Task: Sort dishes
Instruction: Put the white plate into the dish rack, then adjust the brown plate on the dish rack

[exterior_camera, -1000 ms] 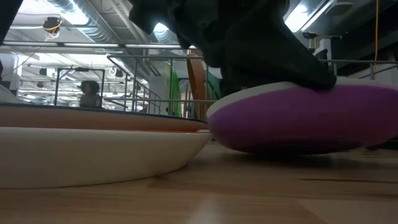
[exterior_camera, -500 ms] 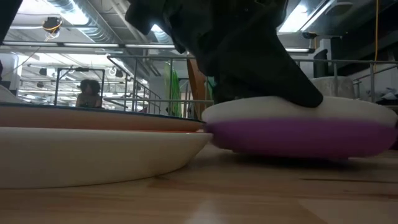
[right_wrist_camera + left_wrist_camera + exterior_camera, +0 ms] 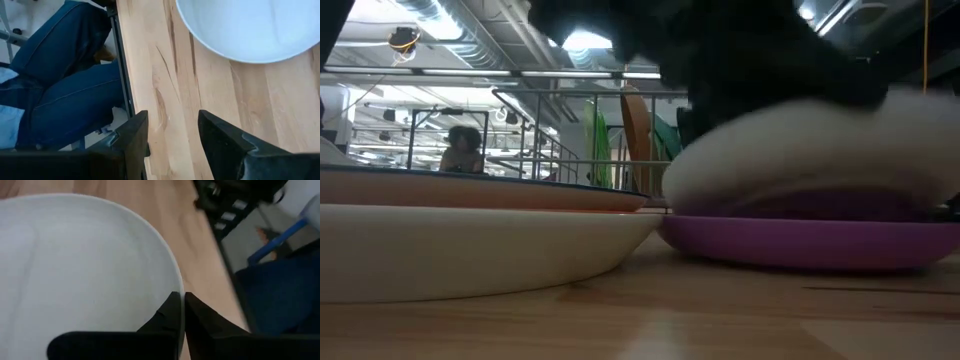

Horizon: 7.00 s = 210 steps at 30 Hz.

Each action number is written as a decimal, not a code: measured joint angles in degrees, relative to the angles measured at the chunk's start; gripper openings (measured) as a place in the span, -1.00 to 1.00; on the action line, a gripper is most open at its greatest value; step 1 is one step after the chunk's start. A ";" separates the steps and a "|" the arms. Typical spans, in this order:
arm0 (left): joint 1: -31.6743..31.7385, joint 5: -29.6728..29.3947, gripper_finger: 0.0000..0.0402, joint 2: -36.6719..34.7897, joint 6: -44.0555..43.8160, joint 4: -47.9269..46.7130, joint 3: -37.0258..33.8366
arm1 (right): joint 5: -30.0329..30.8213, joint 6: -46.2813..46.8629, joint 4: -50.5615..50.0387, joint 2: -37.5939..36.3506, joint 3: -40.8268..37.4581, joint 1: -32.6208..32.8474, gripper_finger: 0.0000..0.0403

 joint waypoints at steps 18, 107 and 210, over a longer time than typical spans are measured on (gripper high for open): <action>-1.09 -3.76 -1.00 -7.12 -9.33 16.55 -0.02 | 10.87 -10.94 -6.69 -7.73 8.29 0.02 -0.11; 18.63 -52.19 -0.94 -18.37 -48.21 25.35 -16.83 | 47.19 -22.67 5.25 -40.80 -21.66 -0.04 -0.11; 22.47 -54.03 -0.56 -30.72 -0.28 -6.66 -16.81 | 46.40 -21.19 4.68 -32.63 -21.64 -0.03 -0.11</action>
